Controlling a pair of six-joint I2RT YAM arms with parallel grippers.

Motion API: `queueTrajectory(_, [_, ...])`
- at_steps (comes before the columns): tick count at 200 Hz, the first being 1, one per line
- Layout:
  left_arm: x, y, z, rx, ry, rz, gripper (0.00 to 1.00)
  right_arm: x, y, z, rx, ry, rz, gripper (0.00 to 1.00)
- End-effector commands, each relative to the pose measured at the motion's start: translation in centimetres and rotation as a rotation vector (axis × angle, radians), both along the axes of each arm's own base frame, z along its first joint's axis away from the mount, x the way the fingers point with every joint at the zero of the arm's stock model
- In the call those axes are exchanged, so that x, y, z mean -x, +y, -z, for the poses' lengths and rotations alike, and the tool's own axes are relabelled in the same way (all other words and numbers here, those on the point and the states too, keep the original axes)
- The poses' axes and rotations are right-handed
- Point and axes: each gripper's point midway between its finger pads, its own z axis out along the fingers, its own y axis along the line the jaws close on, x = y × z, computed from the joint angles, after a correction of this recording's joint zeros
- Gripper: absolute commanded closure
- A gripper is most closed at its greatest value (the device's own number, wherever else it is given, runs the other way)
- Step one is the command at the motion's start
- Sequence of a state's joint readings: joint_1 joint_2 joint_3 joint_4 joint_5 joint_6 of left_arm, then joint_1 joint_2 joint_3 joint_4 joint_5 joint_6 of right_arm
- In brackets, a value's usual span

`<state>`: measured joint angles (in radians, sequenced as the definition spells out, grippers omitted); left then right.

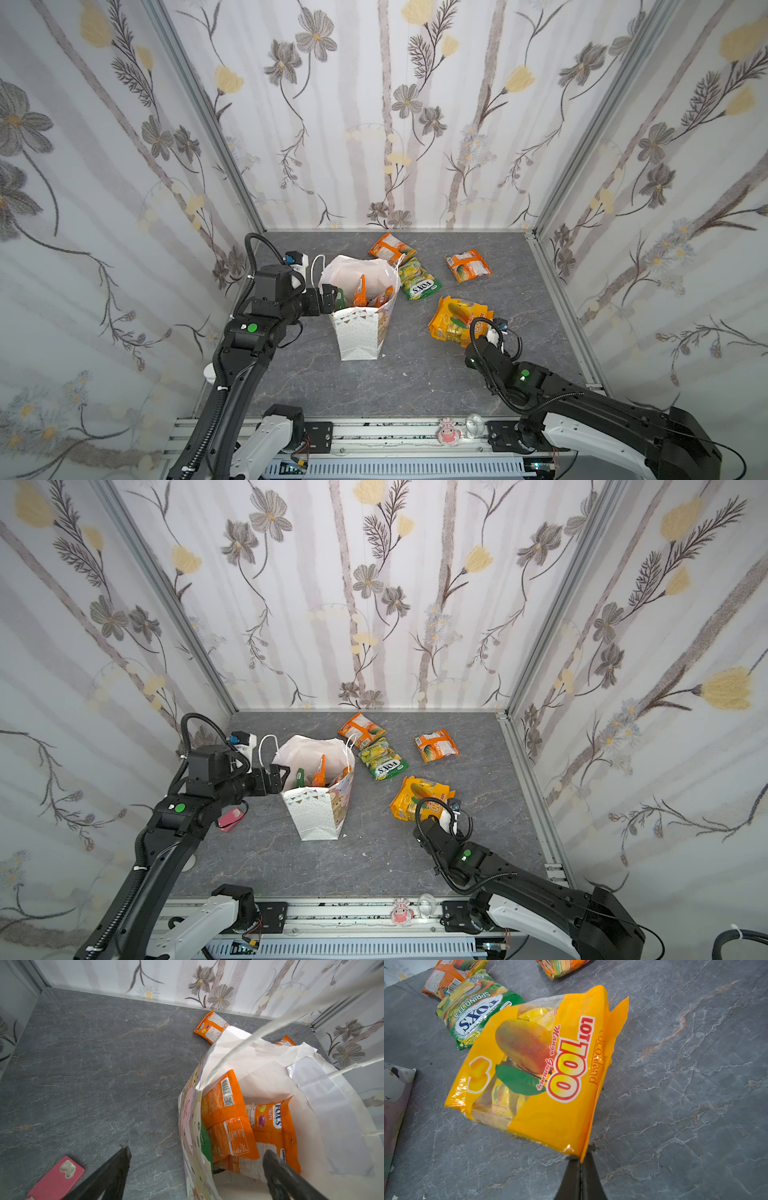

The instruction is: Place the snacks into the paper bag

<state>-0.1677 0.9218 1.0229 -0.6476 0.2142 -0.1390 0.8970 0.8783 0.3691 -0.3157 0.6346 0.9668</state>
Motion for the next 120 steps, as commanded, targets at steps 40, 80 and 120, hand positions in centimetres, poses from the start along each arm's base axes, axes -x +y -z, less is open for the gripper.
queueTrajectory(40, [-0.2,0.0,-0.4,0.002,-0.013,-0.001,0.0,-1.5,-1.2,-3.6,0.102,-0.107,0.05,1.0])
queueTrajectory(80, [-0.3,0.1,-0.3,-0.002,-0.011,-0.007,0.0,-2.9,0.0,-6.8,0.149,-0.189,0.001,1.0])
queueTrajectory(120, [-0.3,0.1,-0.2,-0.003,-0.009,-0.008,0.0,-4.2,1.1,-10.3,0.178,-0.261,-0.034,1.0])
